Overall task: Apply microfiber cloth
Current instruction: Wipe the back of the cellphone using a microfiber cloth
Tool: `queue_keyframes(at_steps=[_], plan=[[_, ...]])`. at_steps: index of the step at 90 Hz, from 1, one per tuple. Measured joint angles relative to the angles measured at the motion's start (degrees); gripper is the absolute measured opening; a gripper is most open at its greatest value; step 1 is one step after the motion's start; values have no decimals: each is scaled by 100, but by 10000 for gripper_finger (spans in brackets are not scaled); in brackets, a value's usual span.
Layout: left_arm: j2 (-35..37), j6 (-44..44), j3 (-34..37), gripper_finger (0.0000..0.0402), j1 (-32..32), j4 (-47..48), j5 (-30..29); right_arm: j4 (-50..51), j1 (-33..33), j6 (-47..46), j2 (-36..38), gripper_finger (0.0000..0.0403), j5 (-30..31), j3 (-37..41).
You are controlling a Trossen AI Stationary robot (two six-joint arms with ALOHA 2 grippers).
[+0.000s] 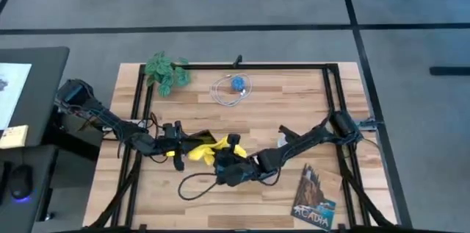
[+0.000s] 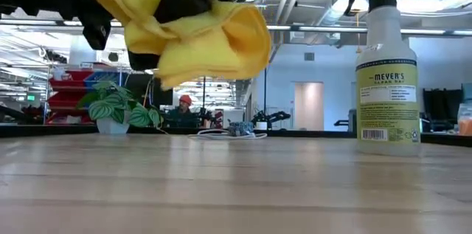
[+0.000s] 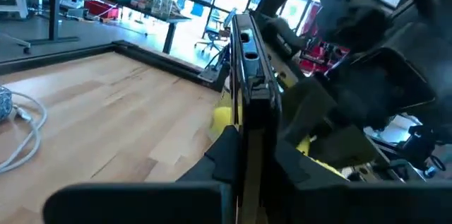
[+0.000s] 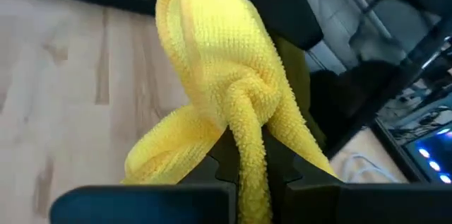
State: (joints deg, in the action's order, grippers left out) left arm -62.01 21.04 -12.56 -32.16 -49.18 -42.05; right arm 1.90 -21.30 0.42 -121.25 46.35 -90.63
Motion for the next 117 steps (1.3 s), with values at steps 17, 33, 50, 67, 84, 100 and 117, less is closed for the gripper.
queue_keyframes(at_steps=[17, 33, 50, 67, 84, 100, 117], plan=[[-1, -87, 2, 13, 4, -128, -1, 48, 42, -57, -183, 4, -426, -10], [12, -144, -101, 13, -3, -291, 178, 885, -201, -807, -397, 4, -760, 18], [10, 125, -96, 13, 19, 74, 242, 1958, -707, -1870, -332, 6, -853, 5], [8, 1218, -90, 13, 540, 1114, 1167, 2658, -1052, -2683, -328, 9, -1070, 5], [8, 1947, 52, 13, 1439, 1707, 2415, 3294, -1189, -3388, -323, 10, -1046, 5], [5, 2457, 457, 13, 2308, 1612, 3313, 4028, -1393, -4157, -321, 10, -1016, 1], [14, 2861, 796, 14, 2837, 1424, 3774, 4447, -1652, -4769, -319, 10, -740, 1]])
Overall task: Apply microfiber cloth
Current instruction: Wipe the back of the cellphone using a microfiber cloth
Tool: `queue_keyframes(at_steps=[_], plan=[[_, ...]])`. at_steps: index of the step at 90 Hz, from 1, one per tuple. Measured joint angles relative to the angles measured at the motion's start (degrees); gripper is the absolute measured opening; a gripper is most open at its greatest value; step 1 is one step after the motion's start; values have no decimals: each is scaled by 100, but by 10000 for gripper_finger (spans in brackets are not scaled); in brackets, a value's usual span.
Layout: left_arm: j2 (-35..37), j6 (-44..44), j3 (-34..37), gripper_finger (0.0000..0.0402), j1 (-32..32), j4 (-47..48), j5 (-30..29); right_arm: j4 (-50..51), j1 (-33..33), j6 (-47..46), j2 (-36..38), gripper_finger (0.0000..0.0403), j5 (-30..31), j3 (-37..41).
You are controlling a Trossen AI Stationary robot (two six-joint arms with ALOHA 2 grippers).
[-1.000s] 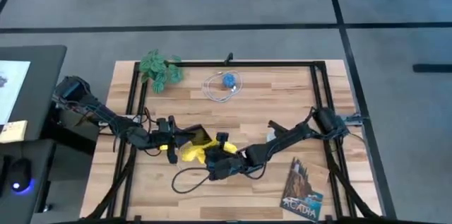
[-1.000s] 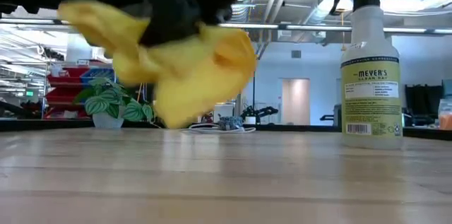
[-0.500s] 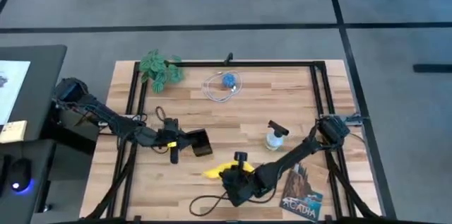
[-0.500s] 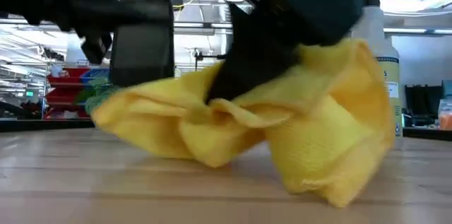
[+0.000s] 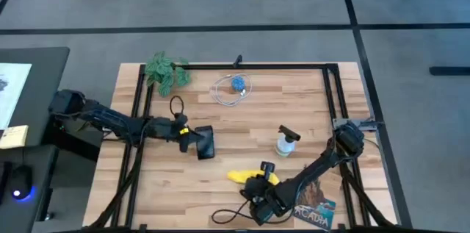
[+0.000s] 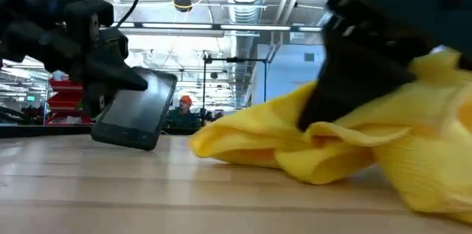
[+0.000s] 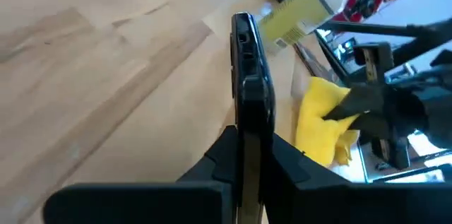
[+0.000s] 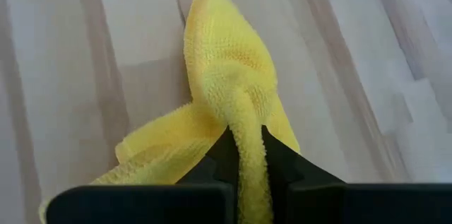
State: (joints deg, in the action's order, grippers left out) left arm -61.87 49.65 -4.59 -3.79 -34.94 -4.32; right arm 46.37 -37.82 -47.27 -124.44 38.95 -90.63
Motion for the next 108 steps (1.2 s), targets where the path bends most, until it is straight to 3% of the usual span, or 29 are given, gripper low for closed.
queue_keyframes(at_steps=[23, 64, 85, 108], plan=[[-5, -55, 35, 51, 193, 275, 10, 32, -110, -244, 2, 10, 174, -2], [-11, -820, 47, 209, 400, 791, 111, 261, -96, -390, 7, 11, 172, -4], [-11, -1236, 45, 235, 511, 1309, 114, 351, -117, -524, 7, 11, 169, -4], [-9, -1617, 36, 238, 515, 1588, 228, 454, -160, -541, 7, 11, 150, -4]])
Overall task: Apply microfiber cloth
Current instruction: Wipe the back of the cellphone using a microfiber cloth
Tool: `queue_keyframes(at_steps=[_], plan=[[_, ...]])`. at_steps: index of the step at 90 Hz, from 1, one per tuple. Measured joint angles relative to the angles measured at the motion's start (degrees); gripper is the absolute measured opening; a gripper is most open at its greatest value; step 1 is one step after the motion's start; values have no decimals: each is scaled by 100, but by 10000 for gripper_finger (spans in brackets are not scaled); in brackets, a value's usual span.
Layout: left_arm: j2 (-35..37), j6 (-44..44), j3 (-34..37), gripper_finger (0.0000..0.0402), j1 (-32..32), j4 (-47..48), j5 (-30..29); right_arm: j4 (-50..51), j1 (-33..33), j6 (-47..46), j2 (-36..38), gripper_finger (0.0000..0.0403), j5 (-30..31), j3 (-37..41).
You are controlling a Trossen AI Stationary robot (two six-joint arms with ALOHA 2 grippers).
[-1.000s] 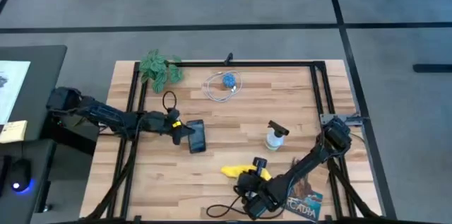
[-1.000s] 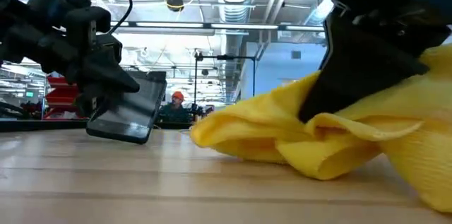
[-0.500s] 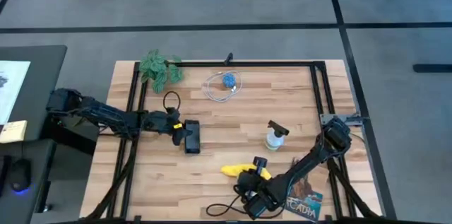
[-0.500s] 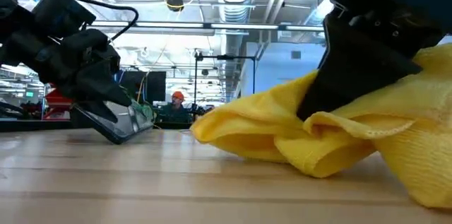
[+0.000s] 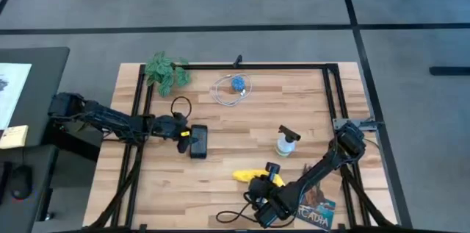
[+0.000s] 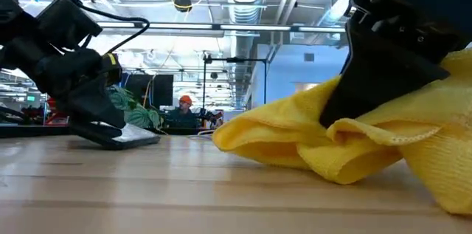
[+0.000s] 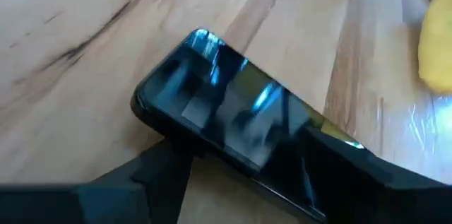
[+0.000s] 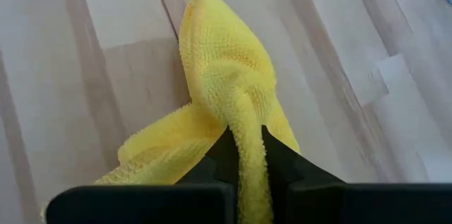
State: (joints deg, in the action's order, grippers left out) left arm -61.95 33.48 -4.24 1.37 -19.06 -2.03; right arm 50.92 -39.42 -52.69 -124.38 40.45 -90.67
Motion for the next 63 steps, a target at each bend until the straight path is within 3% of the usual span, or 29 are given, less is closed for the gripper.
queue_keyframes(at_steps=[30, 63], plan=[[59, -477, -39, 238, 149, 266, 73, 451, -190, -493, 0, 11, -24, 0], [52, -1533, -731, 238, 114, 1778, -75, 605, -190, -446, 0, 11, -197, 0]])
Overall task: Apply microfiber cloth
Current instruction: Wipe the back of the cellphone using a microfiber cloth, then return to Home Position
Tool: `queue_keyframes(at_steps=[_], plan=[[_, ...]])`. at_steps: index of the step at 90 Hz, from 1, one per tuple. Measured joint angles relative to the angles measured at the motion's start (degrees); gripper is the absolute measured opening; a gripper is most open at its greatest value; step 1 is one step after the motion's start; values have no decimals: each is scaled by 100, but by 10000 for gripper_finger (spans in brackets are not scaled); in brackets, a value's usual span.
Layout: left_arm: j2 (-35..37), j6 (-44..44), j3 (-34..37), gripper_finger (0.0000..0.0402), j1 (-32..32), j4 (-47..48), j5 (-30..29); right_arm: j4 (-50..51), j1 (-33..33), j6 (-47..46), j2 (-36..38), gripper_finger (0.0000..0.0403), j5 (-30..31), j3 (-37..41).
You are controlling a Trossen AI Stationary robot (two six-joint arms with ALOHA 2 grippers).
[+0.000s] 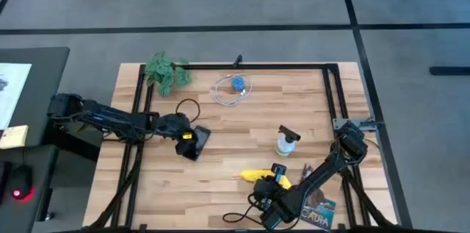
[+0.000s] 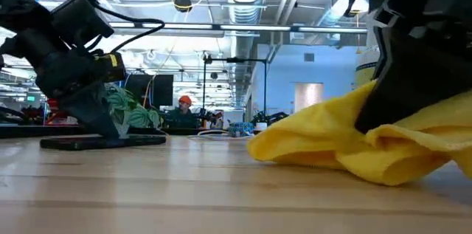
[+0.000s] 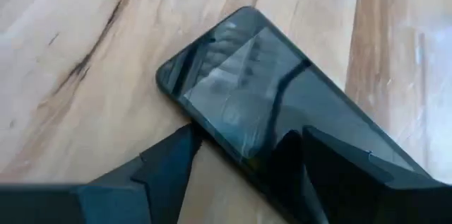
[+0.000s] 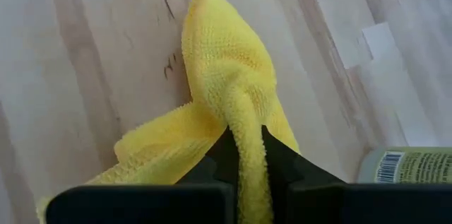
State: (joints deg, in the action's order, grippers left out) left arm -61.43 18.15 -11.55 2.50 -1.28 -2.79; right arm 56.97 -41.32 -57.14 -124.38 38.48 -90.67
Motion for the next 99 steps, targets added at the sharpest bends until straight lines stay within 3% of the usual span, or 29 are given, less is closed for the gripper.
queue_keyframes(at_steps=[22, 30, 40, 56, 73, 99], plan=[[0, -79, -45, 237, -2, 100, 73, -58, 19, 21, 0, 15, -17, 0], [26, -288, -268, 237, -2, 582, 107, -61, 22, 45, 0, 30, -53, 0], [55, -291, -659, 237, -18, 1236, 109, -32, 21, 50, 0, 77, -460, 0], [398, -363, -1209, 237, -164, 1710, 111, 1, -65, 293, 173, 189, -828, -60], [1215, -268, -1574, 237, -378, 2100, 114, 196, -229, 585, 926, 270, -909, -87], [3071, 377, -1615, 237, -1019, 2382, 120, 725, -570, 622, 2583, 275, -859, 3]])
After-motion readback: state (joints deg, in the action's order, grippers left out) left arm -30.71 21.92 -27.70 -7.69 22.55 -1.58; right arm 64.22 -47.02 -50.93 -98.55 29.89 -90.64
